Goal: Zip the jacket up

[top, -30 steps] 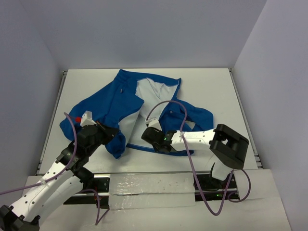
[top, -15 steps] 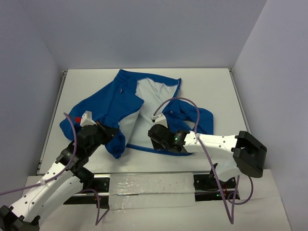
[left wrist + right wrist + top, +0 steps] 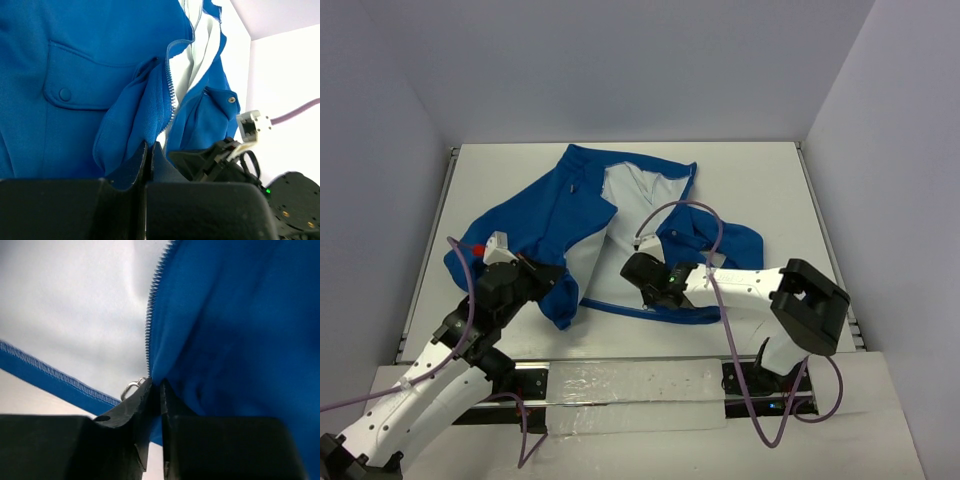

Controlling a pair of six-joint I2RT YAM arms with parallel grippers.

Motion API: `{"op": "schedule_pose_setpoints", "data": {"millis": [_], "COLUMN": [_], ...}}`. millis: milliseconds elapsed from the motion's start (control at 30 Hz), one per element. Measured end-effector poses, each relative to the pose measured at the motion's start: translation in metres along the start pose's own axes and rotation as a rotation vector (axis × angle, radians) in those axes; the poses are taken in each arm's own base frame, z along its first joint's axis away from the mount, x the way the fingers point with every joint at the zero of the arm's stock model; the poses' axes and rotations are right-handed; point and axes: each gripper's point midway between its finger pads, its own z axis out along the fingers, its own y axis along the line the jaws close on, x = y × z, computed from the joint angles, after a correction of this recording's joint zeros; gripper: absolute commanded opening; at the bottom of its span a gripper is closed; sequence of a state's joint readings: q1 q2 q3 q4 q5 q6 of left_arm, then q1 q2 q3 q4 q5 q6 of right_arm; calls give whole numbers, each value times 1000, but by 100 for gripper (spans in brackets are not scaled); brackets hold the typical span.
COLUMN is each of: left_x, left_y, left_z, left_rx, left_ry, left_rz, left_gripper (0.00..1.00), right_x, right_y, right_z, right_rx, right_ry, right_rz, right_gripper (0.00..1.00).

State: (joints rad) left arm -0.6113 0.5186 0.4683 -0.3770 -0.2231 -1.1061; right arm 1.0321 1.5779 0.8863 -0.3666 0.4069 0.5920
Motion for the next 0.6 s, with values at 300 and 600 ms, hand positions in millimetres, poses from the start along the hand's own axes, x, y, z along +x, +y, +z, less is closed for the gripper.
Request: {"op": "schedule_pose_setpoints", "data": {"millis": [300,600], "left_x": [8,24], "left_y": [2,-19], "left_z": [10,21], "left_rx": [-18,69], "left_ry": [37,125], "left_rz": [20,37], "left_gripper": [0,0], "right_x": [-10,-32], "right_y": [21,45], "right_z": [-54,-109], "right_rx": [-333,-676], "right_ry": [-139,-331], "right_rz": [10,9], "right_gripper": [0,0]}}
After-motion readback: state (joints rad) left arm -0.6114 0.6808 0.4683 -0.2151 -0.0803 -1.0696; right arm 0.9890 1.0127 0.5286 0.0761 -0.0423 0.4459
